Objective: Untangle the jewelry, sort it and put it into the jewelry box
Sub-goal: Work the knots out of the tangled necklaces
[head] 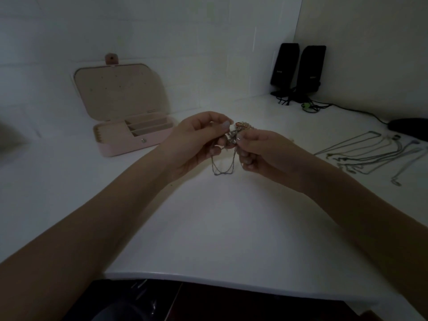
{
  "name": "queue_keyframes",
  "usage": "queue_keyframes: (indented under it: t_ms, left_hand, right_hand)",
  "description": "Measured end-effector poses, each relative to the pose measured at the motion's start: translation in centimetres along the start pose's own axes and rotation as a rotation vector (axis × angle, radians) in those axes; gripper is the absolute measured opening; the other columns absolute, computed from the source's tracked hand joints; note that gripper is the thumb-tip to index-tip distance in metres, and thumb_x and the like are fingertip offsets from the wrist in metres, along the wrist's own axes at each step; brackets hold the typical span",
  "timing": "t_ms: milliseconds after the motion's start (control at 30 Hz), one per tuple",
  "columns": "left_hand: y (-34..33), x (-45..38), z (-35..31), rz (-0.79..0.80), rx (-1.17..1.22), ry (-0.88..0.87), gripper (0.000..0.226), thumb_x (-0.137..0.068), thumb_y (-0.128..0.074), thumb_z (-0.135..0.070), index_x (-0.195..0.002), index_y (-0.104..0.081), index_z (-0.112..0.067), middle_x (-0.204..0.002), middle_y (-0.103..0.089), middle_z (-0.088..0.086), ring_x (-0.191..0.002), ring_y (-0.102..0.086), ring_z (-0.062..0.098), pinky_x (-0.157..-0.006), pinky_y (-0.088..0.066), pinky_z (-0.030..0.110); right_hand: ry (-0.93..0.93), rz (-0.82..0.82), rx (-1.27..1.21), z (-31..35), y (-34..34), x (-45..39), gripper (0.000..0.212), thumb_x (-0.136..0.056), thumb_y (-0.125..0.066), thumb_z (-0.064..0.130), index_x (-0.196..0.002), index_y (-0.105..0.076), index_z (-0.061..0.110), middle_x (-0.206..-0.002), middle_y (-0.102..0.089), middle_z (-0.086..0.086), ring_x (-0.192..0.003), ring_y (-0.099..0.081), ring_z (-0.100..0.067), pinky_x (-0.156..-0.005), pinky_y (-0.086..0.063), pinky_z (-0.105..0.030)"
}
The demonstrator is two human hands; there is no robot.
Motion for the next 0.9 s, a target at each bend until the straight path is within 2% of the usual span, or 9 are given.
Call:
queue_keyframes:
  t_ms: [133,300,433,600,767,900]
  left_hand:
    - [0.16,-0.03,-0.03,-0.011,-0.012,-0.022,0.013,-0.088,-0.056,0.000,-0.084,-0.061,-0.011,-0.065,-0.058,0.000,-0.056,-0.053,0.006,-0.049,-0.042,0.015]
    - [0.49,-0.17,0.11,-0.048,-0.048,-0.015,0.019,-0.087,-0.054,0.006,-0.082,-0.062,-0.010,-0.065,-0.054,0.003,-0.053,-0.048,0.008,-0.049,-0.042,0.015]
    - [0.68,-0.20,0.39,-0.113,-0.134,-0.018,0.017,-0.087,-0.054,0.008,-0.084,-0.060,-0.008,-0.063,-0.052,0.004,-0.052,-0.048,0.008,-0.048,-0.042,0.016]
    - [0.42,-0.14,0.68,-0.105,-0.229,-0.031,0.016,-0.083,-0.061,0.005,-0.083,-0.060,-0.011,-0.060,-0.057,-0.004,-0.050,-0.049,0.007,-0.051,-0.040,0.016]
    - [0.23,-0.16,0.88,-0.078,-0.227,-0.019,0.018,-0.080,-0.065,0.006,-0.085,-0.060,-0.011,-0.067,-0.064,0.000,-0.050,-0.049,0.009,-0.054,-0.038,0.019]
    - [0.38,-0.25,0.91,-0.066,-0.247,-0.043,0.020,-0.077,-0.069,0.004,-0.084,-0.061,-0.013,-0.072,-0.070,0.000,-0.057,-0.054,0.010,-0.055,-0.040,0.019]
  right_hand:
    - [0.011,-0.053,-0.086,-0.08,0.29,-0.30,0.019,-0.097,-0.047,0.010,-0.085,-0.061,0.009,-0.068,-0.051,-0.001,-0.056,-0.046,-0.006,-0.052,-0.039,-0.015]
    - [0.029,-0.107,-0.109,0.04,0.67,-0.36,0.016,-0.095,-0.051,0.009,-0.092,-0.066,0.005,-0.077,-0.060,-0.001,-0.058,-0.047,-0.004,-0.049,-0.037,-0.013]
    - [0.068,-0.126,-0.109,0.09,0.90,-0.32,0.015,-0.093,-0.053,0.005,-0.095,-0.068,0.007,-0.072,-0.064,0.000,-0.058,-0.046,-0.004,-0.049,-0.037,-0.013]
    - [0.082,-0.178,-0.140,0.28,1.04,-0.26,0.011,-0.092,-0.056,0.005,-0.095,-0.066,0.009,-0.070,-0.066,-0.001,-0.057,-0.046,-0.006,-0.050,-0.038,-0.015]
    - [0.096,-0.203,-0.140,0.24,1.04,-0.29,0.010,-0.091,-0.057,0.005,-0.092,-0.066,0.009,-0.069,-0.066,-0.002,-0.056,-0.046,-0.007,-0.050,-0.040,-0.015]
    - [0.076,-0.209,-0.175,0.12,0.99,-0.41,0.008,-0.090,-0.058,0.006,-0.088,-0.066,0.010,-0.067,-0.064,-0.002,-0.054,-0.046,-0.006,-0.047,-0.039,-0.015]
Point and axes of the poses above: each hand's wrist, its own x-axis away from the middle knuckle, its own y-axis out of the back of the hand, z = x × y, the point moved 2 cm from there along -x, towards the middle knuckle
